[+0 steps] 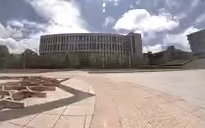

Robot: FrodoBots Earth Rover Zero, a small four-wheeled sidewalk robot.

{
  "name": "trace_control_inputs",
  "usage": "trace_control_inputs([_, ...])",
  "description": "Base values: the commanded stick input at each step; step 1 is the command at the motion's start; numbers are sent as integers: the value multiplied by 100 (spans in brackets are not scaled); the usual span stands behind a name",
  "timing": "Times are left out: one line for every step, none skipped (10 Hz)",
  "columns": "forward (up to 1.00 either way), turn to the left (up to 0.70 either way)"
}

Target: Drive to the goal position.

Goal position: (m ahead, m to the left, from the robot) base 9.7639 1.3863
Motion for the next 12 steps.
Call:
trace_control_inputs([70,-9])
trace_control_inputs([70,0])
trace_control_inputs([70,0])
trace_control_inputs([70,0])
trace_control_inputs([70,0])
trace_control_inputs([70,-15])
trace_control_inputs([70,-28])
trace_control_inputs([70,10])
trace_control_inputs([70,9])
trace_control_inputs([70,12])
trace_control_inputs([70,17])
trace_control_inputs([70,7])
